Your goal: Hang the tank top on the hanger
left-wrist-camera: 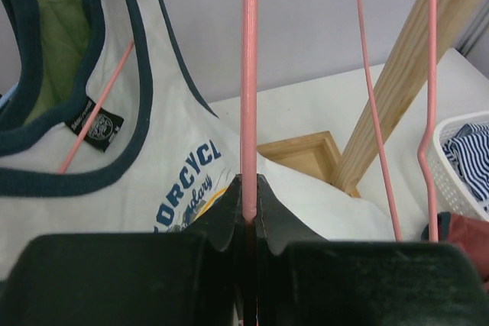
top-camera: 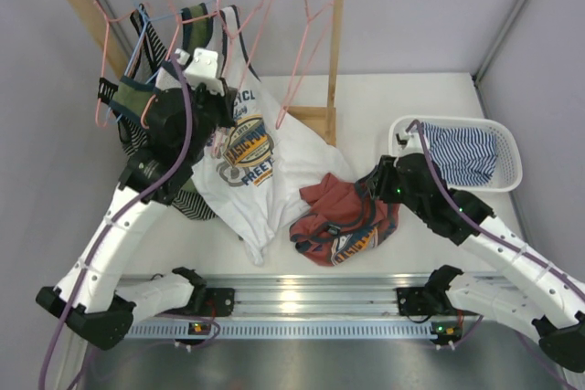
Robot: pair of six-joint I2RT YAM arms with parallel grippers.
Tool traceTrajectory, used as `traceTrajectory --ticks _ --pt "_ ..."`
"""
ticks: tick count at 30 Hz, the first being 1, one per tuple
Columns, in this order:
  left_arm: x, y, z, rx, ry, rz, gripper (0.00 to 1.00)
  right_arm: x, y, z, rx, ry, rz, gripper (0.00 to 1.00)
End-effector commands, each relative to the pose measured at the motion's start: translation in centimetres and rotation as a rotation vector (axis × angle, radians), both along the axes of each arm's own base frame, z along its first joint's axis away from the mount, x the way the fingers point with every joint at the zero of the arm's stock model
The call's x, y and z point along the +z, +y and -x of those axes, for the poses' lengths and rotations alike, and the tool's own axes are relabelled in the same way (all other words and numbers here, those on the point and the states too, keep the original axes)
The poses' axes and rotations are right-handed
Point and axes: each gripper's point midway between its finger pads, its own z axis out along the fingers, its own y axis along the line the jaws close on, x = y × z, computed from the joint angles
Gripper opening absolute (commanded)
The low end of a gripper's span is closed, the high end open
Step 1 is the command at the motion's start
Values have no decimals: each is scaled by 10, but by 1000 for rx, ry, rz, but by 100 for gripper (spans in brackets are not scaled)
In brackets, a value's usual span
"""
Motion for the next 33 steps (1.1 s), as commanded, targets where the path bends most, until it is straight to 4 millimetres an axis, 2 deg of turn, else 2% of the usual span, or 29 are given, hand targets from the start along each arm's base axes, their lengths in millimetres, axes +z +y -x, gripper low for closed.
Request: traceTrajectory --ticks 1,5,6,8,9,11,12,15,16,17,19,23,24,29,33 --pt "-7 10 29 -5 25 32 0 28 5 -4 21 -62 -10 38" --pt "-43 13 58 -44 130 34 0 27 5 -5 31 -63 3 37" --pt "-58 12 64 -63 163 27 0 28 5 -6 30 -67 4 37" --pt "-64 18 80 -78 173 38 0 27 4 -7 34 -70 14 37" --pt "-81 20 87 -81 224 24 0 26 5 -6 39 -69 18 37" --pt "-90 22 102 -104 248 42 0 24 5 -6 50 -61 35 37" --pt "-106 23 108 -111 292 31 0 24 6 -7 51 -60 40 37" --pt "-121 23 126 -142 332 63 0 23 4 -8 53 -58 66 37" --pt "-121 22 133 -162 328 78 0 24 3 -8 53 -62 71 37" --pt "-122 15 141 -217 343 98 0 23 2 -7 56 -59 76 37" --pt "-127 12 150 -250 364 105 0 20 2 -8 55 -50 90 37" --pt "-149 5 164 -311 455 97 0 11 3 -5 63 -35 83 36" --pt "-148 -4 173 -379 466 110 0 11 4 -5 66 -34 77 36" --pt "-157 -17 183 -444 512 178 0 -4 3 -1 74 -5 95 35" --pt "-173 -26 191 -492 572 215 0 -10 2 -1 78 11 120 34"
